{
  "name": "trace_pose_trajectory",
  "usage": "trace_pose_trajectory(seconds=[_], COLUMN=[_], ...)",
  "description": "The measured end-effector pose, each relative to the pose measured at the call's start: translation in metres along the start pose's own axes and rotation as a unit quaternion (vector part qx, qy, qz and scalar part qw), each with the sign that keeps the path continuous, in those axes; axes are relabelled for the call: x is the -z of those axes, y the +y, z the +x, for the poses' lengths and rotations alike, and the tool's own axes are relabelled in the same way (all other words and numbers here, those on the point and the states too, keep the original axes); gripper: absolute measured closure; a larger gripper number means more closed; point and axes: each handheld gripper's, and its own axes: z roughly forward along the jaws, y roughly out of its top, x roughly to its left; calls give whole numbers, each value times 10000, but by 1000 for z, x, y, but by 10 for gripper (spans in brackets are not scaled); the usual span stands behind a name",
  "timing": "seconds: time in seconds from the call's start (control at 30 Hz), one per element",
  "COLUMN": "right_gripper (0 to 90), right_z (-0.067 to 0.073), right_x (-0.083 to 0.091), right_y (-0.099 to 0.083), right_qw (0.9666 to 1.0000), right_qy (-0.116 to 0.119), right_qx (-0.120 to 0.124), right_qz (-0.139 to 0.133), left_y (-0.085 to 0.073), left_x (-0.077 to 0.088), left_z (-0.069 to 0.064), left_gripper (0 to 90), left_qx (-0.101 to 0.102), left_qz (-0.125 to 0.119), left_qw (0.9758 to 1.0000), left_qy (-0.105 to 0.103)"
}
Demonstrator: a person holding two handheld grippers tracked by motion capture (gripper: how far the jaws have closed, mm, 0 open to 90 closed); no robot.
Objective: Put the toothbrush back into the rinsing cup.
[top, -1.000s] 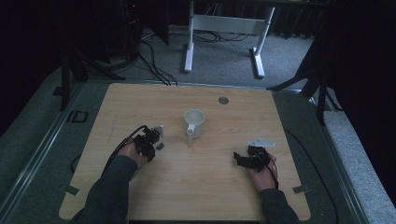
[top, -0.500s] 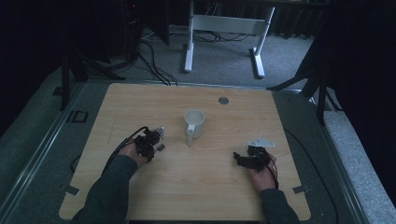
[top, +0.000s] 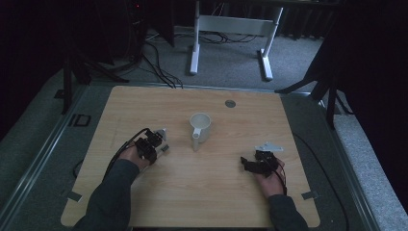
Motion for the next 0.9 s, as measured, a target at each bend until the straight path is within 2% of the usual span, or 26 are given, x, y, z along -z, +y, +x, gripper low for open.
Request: trace_pose_trajectory(seconds=[0.07,0.1,0.13,0.3,0.57,0.67,0.9], right_gripper=[252,252,253,253,253,253,253], right_z=[0,0,0,0,0,0,0], right_x=[0,0,0,0,0,0,0], right_y=[0,0,0,0,0,0,0], right_qw=[10000,10000,10000,10000,10000,10000,10000], right_qy=[0,0,0,-1,0,-1,2], right_qx=[1,1,0,-3,-4,-3,-6], right_qz=[0,0,0,1,1,1,1], left_y=[-1,-1,-3,-8,-15,-17,-21], left_x=[3,3,8,14,20,24,31], left_z=[2,2,4,9,13,14,15], left_gripper=[814,814,814,813,813,813,813], left_qx=[70,70,149,295,430,500,553], left_qz=[-150,-150,-338,-687,-1013,-1196,-1446], left_qw=[9999,9999,9993,9972,9939,9915,9879], left_qy=[4,4,8,-55,-78,-135,-120])
